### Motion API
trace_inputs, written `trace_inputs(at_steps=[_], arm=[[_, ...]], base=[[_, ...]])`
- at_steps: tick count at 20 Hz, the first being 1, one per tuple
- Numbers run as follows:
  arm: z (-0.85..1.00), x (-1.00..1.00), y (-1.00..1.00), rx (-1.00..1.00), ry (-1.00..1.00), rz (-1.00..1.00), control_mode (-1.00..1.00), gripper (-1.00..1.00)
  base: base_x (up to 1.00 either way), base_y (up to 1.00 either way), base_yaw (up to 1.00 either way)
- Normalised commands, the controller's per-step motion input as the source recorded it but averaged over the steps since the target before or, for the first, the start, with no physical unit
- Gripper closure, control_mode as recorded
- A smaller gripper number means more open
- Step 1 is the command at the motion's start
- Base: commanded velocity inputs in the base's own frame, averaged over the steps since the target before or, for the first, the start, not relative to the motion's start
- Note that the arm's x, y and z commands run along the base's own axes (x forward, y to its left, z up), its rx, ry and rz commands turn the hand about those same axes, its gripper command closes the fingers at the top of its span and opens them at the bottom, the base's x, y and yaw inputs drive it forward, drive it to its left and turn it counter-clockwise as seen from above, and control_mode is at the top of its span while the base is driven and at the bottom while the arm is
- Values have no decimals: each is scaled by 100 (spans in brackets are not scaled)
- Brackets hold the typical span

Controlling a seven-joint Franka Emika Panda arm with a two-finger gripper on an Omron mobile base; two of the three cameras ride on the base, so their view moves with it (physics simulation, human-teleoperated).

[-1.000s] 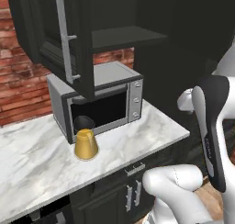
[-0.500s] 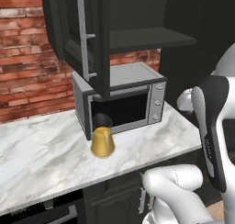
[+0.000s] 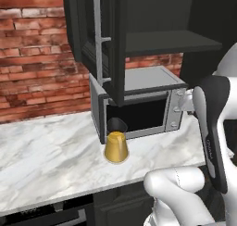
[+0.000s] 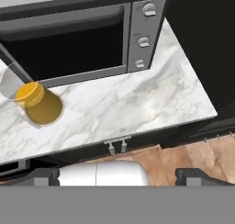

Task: There is a tray on the dining counter. Grab the cup, mug, and pitcher and place them on the tray. The pitcher may be placed next to the tray if it cannot fit the tray.

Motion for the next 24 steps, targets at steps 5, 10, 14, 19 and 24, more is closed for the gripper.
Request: trace_inputs(at_steps=[5,10,14,19,24], arm=[[0,0,0,0,0,0,100,-100],[0,0,0,0,0,0,100,-100],[0,0,0,0,0,0,100,-100],[-18,5,0,0,0,3,-100,-100],[-73,9,0,0,0,11,-100,-100]], base=[[22,-2,28],[18,0,28],[16,0,20],[7,0,5],[0,0,0]])
